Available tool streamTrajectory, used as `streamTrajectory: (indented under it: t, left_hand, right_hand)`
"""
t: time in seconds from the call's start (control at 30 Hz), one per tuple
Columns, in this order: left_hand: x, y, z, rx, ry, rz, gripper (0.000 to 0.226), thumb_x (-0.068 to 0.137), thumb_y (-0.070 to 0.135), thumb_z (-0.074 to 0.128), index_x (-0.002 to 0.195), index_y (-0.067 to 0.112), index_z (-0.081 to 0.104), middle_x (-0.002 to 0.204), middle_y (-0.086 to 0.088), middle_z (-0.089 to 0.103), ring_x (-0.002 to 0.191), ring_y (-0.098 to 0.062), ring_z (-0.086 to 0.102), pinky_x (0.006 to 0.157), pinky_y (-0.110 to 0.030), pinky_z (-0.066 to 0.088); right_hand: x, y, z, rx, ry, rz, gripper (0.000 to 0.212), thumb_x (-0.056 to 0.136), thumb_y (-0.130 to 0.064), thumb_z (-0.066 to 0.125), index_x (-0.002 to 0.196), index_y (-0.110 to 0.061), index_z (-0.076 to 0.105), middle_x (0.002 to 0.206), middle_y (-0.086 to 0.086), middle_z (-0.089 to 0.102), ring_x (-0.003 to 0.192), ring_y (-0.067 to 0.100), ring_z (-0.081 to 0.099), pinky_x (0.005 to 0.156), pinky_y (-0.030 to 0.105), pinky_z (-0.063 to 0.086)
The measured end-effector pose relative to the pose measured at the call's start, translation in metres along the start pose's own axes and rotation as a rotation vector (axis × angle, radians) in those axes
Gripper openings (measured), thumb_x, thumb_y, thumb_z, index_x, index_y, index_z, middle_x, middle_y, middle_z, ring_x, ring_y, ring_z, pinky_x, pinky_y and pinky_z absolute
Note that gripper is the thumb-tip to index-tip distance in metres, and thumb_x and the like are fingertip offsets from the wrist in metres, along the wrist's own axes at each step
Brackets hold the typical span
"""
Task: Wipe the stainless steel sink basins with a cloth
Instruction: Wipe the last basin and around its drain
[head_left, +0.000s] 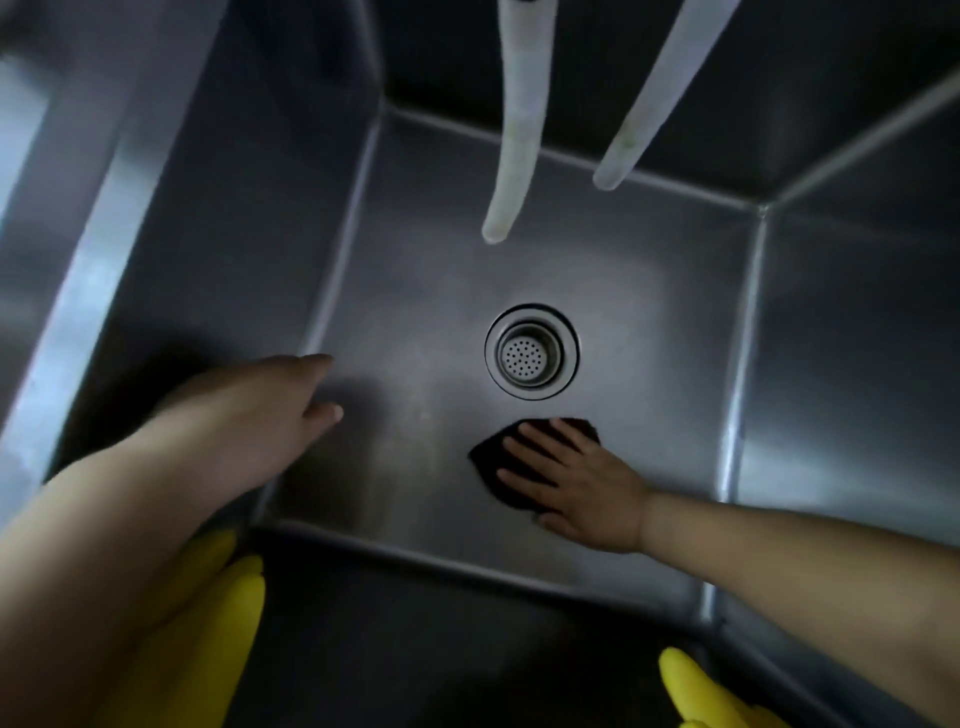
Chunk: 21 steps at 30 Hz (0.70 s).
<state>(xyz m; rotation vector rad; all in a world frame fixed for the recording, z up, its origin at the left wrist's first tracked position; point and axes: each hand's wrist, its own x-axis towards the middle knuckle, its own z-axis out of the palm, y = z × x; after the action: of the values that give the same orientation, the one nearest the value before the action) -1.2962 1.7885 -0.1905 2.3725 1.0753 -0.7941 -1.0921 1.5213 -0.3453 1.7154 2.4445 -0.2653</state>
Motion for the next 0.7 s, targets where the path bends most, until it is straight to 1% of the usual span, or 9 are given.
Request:
streamTrajectory:
  t: [0.1,0.17,0.3,0.4,0.43,0.5,0.57,0.63,0.7]
  left_hand:
    - [0.007,-0.007,0.007,-0.018,0.033,0.021,0.053,0.092,0.046,0.047,0.141,0.030,0.035,0.143,0.000,0.047,0.126,-0.022,0.048,0.101,-0.031,0.040]
    - [0.013,-0.010,0.007,-0.040,0.056,0.036,0.050,0.092,0.046,0.046,0.139,0.031,0.037,0.141,0.002,0.048,0.126,-0.022,0.049,0.101,-0.032,0.041]
    - [0.020,-0.008,0.006,-0.071,0.083,0.078,0.055,0.092,0.049,0.044,0.144,0.036,0.028,0.143,0.006,0.046,0.126,-0.017,0.047,0.102,-0.030,0.040]
    - [0.022,-0.010,0.004,-0.003,0.130,0.104,0.056,0.091,0.051,0.042,0.142,0.035,0.027,0.139,0.005,0.049,0.122,-0.017,0.051,0.099,-0.034,0.043]
    - [0.023,-0.011,0.004,0.021,0.143,0.107,0.054,0.091,0.051,0.041,0.140,0.034,0.029,0.134,0.005,0.052,0.117,-0.017,0.054,0.096,-0.036,0.046]
    - [0.023,-0.011,0.004,0.065,0.146,0.108,0.051,0.091,0.052,0.040,0.137,0.033,0.029,0.128,0.006,0.055,0.110,-0.015,0.057,0.090,-0.036,0.049]
    - [0.021,-0.009,0.005,0.090,0.147,0.118,0.048,0.091,0.053,0.038,0.134,0.034,0.029,0.126,0.008,0.055,0.108,-0.014,0.058,0.087,-0.036,0.050]
    - [0.021,-0.009,0.005,0.100,0.175,0.128,0.044,0.091,0.053,0.037,0.130,0.034,0.032,0.124,0.008,0.056,0.107,-0.015,0.057,0.085,-0.036,0.051]
    - [0.021,-0.011,0.005,0.093,0.190,0.119,0.044,0.090,0.053,0.039,0.129,0.034,0.032,0.123,0.007,0.056,0.107,-0.018,0.057,0.084,-0.037,0.051]
  right_hand:
    - [0.045,-0.002,-0.005,0.033,0.054,-0.045,0.065,0.087,-0.045,0.057,0.145,-0.022,0.038,0.153,0.011,0.031,0.141,0.033,0.026,0.113,0.054,0.016]
    - [0.081,0.000,-0.010,0.073,0.095,0.004,0.063,0.089,-0.041,0.055,0.145,-0.019,0.037,0.152,0.012,0.031,0.141,0.034,0.026,0.114,0.053,0.018]
    - [0.155,0.029,-0.023,0.125,0.145,0.200,0.064,0.089,-0.039,0.051,0.146,-0.016,0.034,0.153,0.014,0.030,0.142,0.035,0.024,0.115,0.049,0.015]
    - [0.194,0.080,-0.029,0.152,0.187,0.407,0.063,0.088,-0.038,0.049,0.145,-0.013,0.037,0.151,0.017,0.032,0.140,0.037,0.026,0.113,0.047,0.018]
    - [0.200,0.101,-0.030,0.166,0.183,0.483,0.063,0.090,-0.039,0.046,0.146,-0.014,0.035,0.153,0.017,0.029,0.141,0.037,0.024,0.113,0.048,0.019]
    - [0.204,0.145,-0.031,0.162,0.143,0.619,0.066,0.091,-0.047,0.034,0.150,-0.019,0.023,0.157,0.013,0.019,0.145,0.033,0.015,0.116,0.047,0.015]
    - [0.205,0.180,-0.033,0.126,0.098,0.723,0.068,0.091,-0.052,0.022,0.152,-0.024,0.012,0.160,0.008,0.010,0.146,0.029,0.008,0.116,0.046,0.011]
    - [0.212,0.195,-0.035,0.074,0.092,0.791,0.067,0.092,-0.050,0.021,0.152,-0.022,0.009,0.160,0.007,0.007,0.147,0.027,0.005,0.117,0.047,0.008]
    - [0.223,0.191,-0.037,0.064,0.106,0.823,0.064,0.095,-0.044,0.026,0.153,-0.020,0.011,0.160,0.009,0.008,0.147,0.029,0.004,0.117,0.046,0.004]
